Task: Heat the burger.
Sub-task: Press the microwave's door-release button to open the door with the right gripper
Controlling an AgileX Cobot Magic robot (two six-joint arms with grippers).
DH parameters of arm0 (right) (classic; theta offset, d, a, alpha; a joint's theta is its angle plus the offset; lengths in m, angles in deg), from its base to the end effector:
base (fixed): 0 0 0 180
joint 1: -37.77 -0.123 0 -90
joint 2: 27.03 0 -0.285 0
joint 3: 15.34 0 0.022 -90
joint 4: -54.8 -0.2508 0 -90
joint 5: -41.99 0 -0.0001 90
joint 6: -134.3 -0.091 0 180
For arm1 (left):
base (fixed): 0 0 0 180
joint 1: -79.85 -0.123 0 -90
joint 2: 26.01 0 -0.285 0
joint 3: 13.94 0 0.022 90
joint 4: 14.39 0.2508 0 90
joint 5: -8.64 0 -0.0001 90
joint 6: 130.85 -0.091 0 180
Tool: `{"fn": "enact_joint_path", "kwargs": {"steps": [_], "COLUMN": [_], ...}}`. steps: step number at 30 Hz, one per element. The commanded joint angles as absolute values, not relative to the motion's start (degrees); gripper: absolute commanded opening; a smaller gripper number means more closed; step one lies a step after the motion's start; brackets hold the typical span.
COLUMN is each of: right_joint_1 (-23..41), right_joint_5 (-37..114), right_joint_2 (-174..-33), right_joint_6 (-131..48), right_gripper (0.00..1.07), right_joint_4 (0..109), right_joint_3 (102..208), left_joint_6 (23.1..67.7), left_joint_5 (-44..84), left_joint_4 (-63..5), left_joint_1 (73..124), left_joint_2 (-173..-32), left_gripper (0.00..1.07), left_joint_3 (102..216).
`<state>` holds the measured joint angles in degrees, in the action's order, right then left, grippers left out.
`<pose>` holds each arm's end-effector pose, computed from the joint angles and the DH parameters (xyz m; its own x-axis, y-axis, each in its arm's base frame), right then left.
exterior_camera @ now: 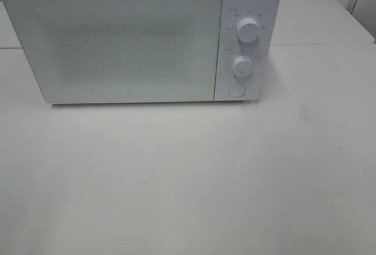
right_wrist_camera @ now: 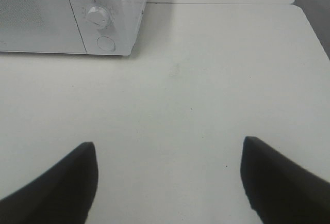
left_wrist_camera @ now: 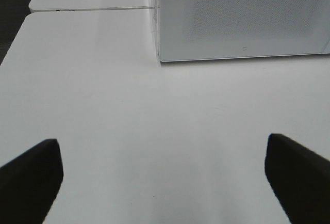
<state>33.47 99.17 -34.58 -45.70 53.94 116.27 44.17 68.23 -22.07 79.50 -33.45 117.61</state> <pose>-0.0035 0.0009 0.2833 -0.3922 -0.0213 -0.9196 -0.0834 0.9964 0.0124 -0.0055 -0.0105 0.2801 -0.4247 0.0160 -0.9052 0.1062 0.9938 -0.0322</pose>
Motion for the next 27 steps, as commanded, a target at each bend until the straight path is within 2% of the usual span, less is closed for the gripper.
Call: {"fn": "enact_joint_path", "kwargs": {"steps": [1,27], "right_joint_1": [33.87,33.87], "right_joint_5": [99.23,99.23], "right_joint_2": [-33.09,-33.09], "right_joint_6": [-45.7,-45.7], "right_gripper": [0.75,0.75], "right_joint_4": [53.76,53.76], "right_joint_3": [116.15,116.15], "left_joint_6": [44.46,44.46], "left_joint_5": [67.6,67.6], "left_joint_4": [-22.41,-22.41], "left_joint_1": [79.27,79.27], "left_joint_2": [-32.42,-32.42], "left_gripper": [1.0,1.0], "left_joint_3": [117.38,117.38]}}
